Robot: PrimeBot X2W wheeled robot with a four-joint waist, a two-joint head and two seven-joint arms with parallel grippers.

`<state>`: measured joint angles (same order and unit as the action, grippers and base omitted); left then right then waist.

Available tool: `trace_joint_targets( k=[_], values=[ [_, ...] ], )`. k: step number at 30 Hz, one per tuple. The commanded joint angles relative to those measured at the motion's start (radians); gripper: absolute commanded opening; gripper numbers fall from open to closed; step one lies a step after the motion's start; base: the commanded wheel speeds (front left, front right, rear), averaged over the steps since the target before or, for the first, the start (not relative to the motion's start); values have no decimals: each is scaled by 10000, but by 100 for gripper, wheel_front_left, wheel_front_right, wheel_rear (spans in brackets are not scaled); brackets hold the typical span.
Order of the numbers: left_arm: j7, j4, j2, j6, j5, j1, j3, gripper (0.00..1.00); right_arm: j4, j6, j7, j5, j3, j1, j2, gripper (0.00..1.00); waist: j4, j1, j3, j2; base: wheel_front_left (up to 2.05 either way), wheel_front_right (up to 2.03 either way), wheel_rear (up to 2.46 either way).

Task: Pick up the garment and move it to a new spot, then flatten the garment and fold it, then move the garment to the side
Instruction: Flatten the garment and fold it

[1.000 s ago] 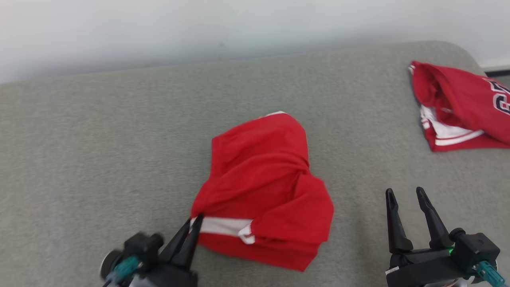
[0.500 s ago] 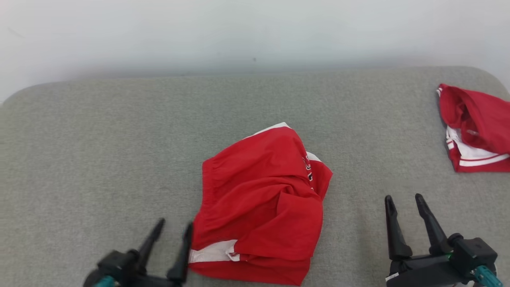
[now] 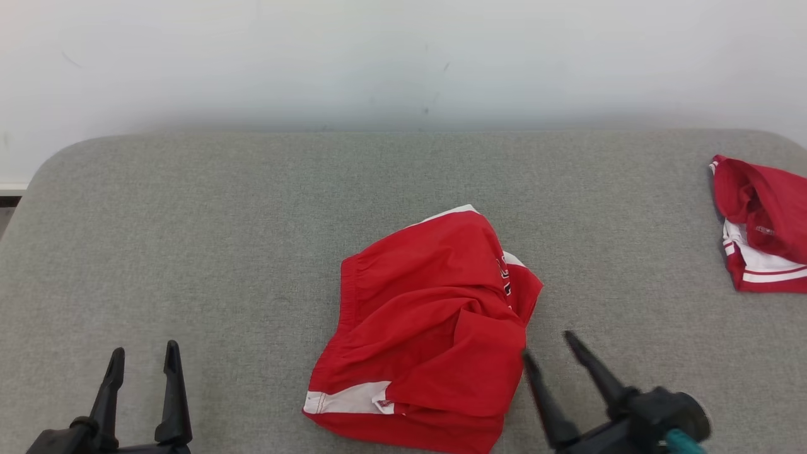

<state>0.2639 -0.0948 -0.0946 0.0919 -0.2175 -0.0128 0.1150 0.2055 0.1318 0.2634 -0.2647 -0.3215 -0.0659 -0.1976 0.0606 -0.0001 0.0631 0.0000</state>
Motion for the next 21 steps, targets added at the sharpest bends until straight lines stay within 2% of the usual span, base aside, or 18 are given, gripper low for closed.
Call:
trace_joint_targets(
  k=[1, 11, 16, 19, 21],
  values=[
    [2, 97, 92, 60, 149, -88, 151, 100, 122, -26, -20, 14, -584, -270, -212, 100, 62, 1, 37, 0, 0, 0, 0],
    [2, 68, 350, 281, 372, 179, 122, 100, 1411, -27, -1307, -28, -4465, -2462, -909, 100, 559, 1, 186, 0, 0, 0, 0],
    [1, 23, 394, 306, 343, 276, 67, 100, 2250, -26, -1787, -159, -5453, -3192, -847, 100, 841, 1, 264, 0, 0, 0, 0],
    [1, 26, 413, 333, 305, 275, 72, 100, 2909, -26, -1929, 163, -6056, -3683, -850, 100, 1011, 1, 312, 0, 0, 0, 0],
    [1, 12, 420, 349, 286, 293, 92, 100, 3435, -27, -2006, 465, -6384, -3892, -839, 79, 1097, 1, 354, 0, 0, 0, 0]
  ],
)
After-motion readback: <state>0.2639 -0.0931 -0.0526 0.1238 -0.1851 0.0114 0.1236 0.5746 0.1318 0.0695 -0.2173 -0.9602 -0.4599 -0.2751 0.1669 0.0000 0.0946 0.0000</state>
